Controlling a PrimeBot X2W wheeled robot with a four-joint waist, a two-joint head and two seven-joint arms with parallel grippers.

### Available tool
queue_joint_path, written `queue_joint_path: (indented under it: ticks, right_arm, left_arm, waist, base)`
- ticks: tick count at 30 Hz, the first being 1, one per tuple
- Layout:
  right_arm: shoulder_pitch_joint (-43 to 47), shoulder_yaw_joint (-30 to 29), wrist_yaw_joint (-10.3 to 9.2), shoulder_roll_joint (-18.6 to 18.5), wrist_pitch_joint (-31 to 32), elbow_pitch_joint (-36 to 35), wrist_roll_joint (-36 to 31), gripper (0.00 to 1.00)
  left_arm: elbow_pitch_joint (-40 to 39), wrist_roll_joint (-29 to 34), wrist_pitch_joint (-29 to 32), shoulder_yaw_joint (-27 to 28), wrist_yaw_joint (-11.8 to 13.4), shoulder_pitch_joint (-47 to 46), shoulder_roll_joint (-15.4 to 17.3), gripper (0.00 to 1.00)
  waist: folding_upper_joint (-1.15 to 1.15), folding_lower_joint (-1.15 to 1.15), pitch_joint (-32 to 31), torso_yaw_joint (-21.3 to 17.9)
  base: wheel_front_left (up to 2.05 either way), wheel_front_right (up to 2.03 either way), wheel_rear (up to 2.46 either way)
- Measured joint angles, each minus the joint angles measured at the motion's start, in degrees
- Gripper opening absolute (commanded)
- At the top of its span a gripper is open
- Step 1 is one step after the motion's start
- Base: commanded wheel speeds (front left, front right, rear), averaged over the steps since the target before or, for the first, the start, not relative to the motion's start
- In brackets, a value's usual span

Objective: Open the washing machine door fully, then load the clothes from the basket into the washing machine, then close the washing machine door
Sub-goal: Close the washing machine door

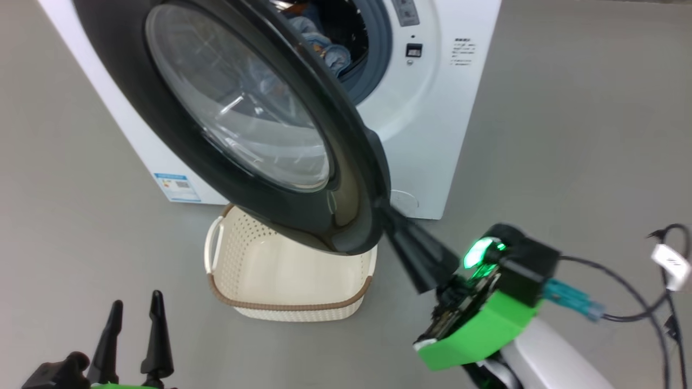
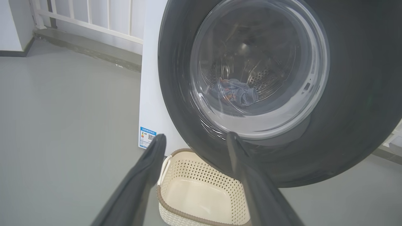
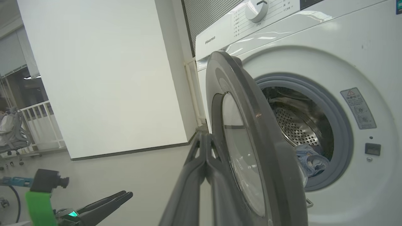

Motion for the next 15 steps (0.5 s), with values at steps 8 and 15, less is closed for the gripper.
queue_joint_path:
  ticks: [8, 15]
  right_arm:
    - [-2.25, 5.69, 0.0, -0.23, 0.0, 10.67, 2.25, 0.0]
    - [-6.55, 7.15, 0.0, -0.21, 0.01, 18.92, 3.23, 0.0]
  left_arm:
    - [0.14, 0.0, 0.0, -1.36, 0.0, -0.21, -0.73, 1.0]
    - [1.09, 0.0, 0.0, -2.85, 0.0, -2.61, -1.04, 1.0]
  waist:
    - [0.0, 0.0, 1.85, 2.18]
    - [0.0, 0.0, 5.06, 3.89]
  base:
    - [0.0, 0.0, 0.0]
    - [0.0, 0.0, 0.0]
